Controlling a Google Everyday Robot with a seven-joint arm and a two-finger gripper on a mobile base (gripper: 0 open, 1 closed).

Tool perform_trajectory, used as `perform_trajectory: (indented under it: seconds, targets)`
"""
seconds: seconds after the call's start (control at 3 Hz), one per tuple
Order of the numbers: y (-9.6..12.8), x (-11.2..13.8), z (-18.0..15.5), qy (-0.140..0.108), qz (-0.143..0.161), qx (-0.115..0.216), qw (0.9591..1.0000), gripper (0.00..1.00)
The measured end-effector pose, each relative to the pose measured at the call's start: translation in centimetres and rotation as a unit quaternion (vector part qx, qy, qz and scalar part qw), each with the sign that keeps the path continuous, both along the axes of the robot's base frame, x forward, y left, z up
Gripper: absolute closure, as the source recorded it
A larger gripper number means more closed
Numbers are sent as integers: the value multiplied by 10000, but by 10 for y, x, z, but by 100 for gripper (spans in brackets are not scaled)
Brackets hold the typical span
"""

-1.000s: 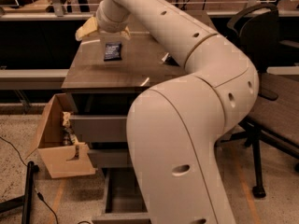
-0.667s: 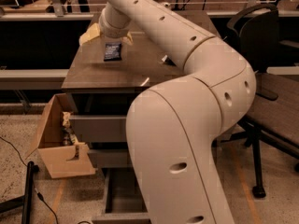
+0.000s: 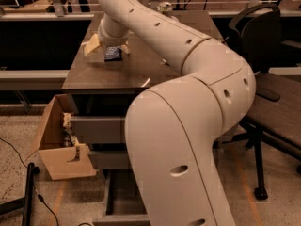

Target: Place rxbar blueberry into bottom drawer

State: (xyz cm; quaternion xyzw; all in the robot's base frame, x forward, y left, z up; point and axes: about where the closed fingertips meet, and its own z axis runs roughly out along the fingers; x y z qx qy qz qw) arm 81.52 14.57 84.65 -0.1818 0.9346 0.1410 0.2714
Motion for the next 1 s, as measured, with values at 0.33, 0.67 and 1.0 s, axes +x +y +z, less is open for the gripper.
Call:
perform_trajectory:
  seconds: [0.33,0.67,1.0]
  targets:
    - [7,-7,-8,-24,123,-136,9998,41]
    - [10,-12,-12,-53,184,-265,9995,63]
    - [10,-12,-7,-53,185,-265,9995,87]
